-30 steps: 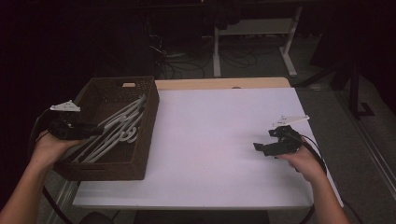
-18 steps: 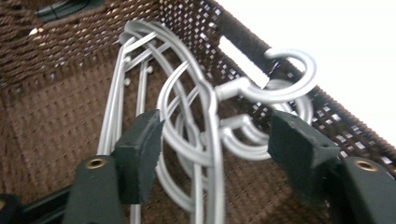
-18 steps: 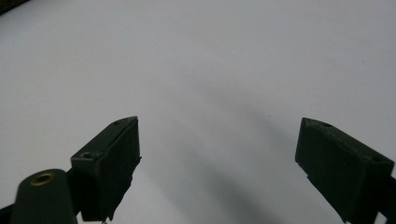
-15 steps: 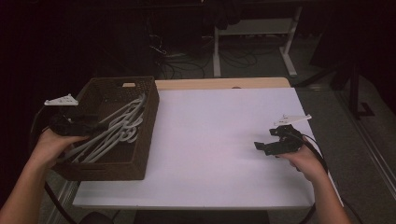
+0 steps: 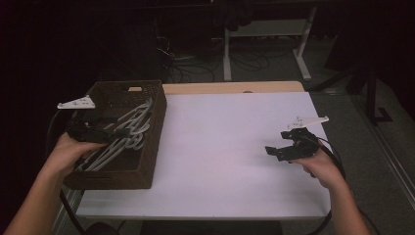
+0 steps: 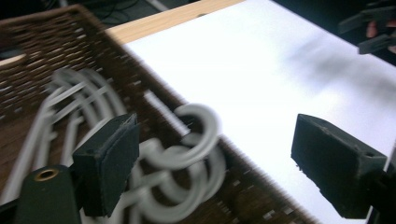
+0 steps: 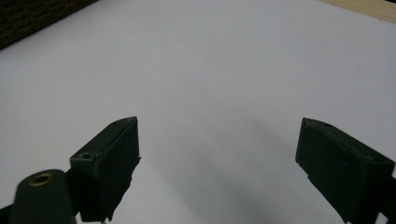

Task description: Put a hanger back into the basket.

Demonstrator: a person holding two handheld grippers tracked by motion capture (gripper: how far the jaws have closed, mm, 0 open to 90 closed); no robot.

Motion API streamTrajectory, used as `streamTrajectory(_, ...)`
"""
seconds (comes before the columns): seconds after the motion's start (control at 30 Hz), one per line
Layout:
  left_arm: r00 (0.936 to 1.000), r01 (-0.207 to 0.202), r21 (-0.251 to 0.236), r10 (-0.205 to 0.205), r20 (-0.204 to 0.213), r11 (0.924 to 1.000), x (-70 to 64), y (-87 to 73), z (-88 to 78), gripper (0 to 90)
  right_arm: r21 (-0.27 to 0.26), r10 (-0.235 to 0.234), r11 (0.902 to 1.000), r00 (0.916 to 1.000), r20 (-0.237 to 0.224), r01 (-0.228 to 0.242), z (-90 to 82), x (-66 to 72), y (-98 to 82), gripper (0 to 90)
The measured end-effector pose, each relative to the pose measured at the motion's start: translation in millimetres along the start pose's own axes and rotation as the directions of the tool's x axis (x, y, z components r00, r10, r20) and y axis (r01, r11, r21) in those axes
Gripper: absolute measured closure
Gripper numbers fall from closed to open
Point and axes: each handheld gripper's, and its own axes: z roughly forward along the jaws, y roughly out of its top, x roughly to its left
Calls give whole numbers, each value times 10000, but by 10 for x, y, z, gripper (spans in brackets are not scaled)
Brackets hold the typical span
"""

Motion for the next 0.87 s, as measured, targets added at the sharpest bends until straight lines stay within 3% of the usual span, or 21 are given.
streamTrajectory(0.07,9999,-50,-49,50,94,10000,-33,9,25,133,-7,-34,10000,10000,-64,34,-12,11,17,124)
streamTrajectory(0.1,9994,-171,-200,177,301,9997,-128,20,102,133,-4,-58,10000,9999,-122,58,-20,21,31,118)
streamTrajectory(0.2,9977,-281,-253,296,608,9993,-230,9,216,118,-93,-196,9998,9992,-347,193,-59,97,88,84)
streamTrajectory(0.33,9950,-560,-88,565,825,9984,-338,-50,414,72,-241,-425,9989,9970,-640,411,-110,189,160,15)
streamTrajectory(0.5,9940,-685,-187,699,841,9975,-352,-106,501,0,-629,-700,9959,9945,-783,651,-224,289,281,0)
streamTrajectory(0.87,9942,-597,-225,614,877,9980,-339,-132,504,0,-758,-934,9932,9930,-716,880,-271,314,320,0)
